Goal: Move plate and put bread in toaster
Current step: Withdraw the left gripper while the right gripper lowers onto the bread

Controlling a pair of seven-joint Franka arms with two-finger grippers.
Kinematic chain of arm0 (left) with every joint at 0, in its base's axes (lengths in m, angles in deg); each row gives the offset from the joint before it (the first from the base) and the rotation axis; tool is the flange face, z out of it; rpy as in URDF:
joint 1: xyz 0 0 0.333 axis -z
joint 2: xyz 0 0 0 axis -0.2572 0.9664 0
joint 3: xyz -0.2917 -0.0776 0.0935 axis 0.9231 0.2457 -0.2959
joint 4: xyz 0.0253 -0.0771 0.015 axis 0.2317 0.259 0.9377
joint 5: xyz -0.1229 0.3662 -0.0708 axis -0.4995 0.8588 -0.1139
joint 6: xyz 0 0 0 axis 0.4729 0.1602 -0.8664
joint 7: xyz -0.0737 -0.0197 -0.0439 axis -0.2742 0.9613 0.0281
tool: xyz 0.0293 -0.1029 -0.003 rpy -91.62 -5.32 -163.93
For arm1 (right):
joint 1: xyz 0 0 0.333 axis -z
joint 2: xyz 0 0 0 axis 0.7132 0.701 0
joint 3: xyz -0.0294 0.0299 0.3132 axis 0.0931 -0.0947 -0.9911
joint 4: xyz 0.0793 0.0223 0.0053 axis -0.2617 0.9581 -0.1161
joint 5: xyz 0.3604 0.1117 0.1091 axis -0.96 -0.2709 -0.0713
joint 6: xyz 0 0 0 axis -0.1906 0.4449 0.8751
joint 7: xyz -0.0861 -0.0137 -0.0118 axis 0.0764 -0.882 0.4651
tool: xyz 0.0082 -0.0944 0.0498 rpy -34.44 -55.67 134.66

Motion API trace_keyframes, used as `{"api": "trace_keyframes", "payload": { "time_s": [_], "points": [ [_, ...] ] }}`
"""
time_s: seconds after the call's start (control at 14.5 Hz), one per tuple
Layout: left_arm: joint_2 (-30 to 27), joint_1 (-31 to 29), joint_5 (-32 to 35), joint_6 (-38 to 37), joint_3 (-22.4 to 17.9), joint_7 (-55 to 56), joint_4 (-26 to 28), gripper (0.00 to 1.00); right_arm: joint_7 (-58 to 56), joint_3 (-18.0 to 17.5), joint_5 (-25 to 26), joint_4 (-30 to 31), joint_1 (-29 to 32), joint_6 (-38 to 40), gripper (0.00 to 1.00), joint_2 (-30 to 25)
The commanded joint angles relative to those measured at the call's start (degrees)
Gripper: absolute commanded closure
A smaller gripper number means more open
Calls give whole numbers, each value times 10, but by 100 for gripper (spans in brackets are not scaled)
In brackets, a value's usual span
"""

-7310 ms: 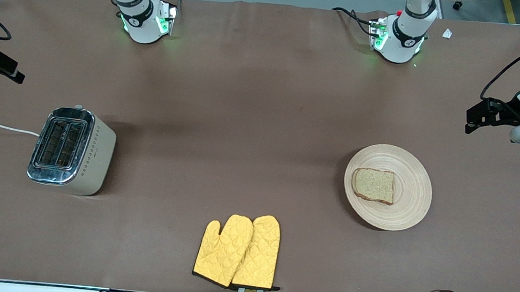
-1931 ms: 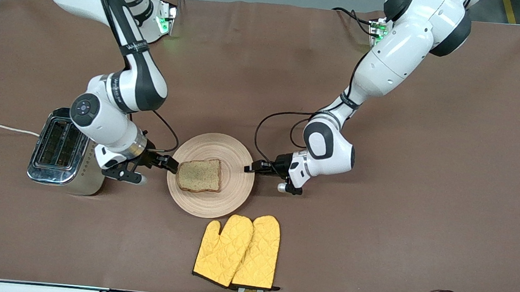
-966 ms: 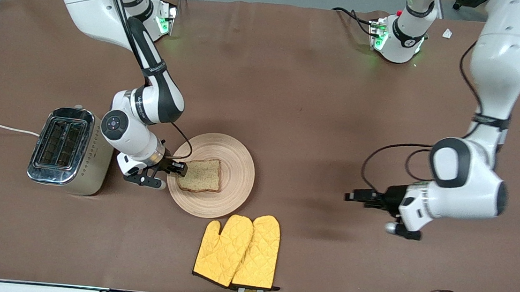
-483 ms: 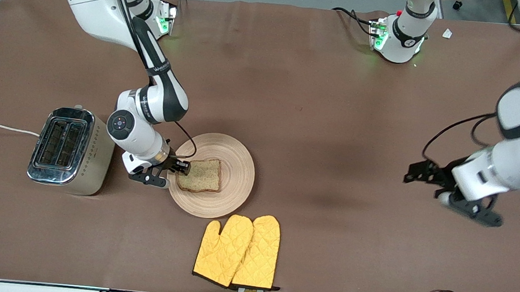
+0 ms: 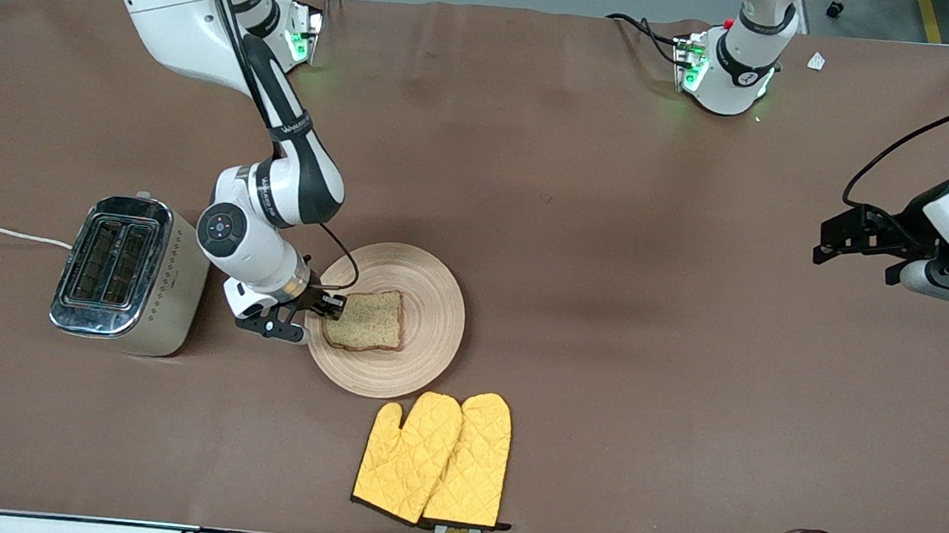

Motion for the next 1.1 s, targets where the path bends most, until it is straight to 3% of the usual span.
{"api": "trace_keyframes", "payload": {
  "time_s": [0.0, 0.14, 0.69, 1.03],
  "points": [
    [-47, 2, 34, -1, 22, 23, 43, 0, 8, 5, -7, 3, -7, -10, 90, 2],
    [-45, -3, 38, -3, 23, 13, 40, 0, 10, 5, -7, 4, -8, -10, 99, 1],
    [-42, -2, 39, -1, 20, 29, 9, 0, 10, 7, -7, -1, -7, 7, 100, -8],
    [-37, -5, 38, -3, 16, 31, -3, 0, 11, 24, 11, -10, -8, 121, 100, -87]
  ]
}}
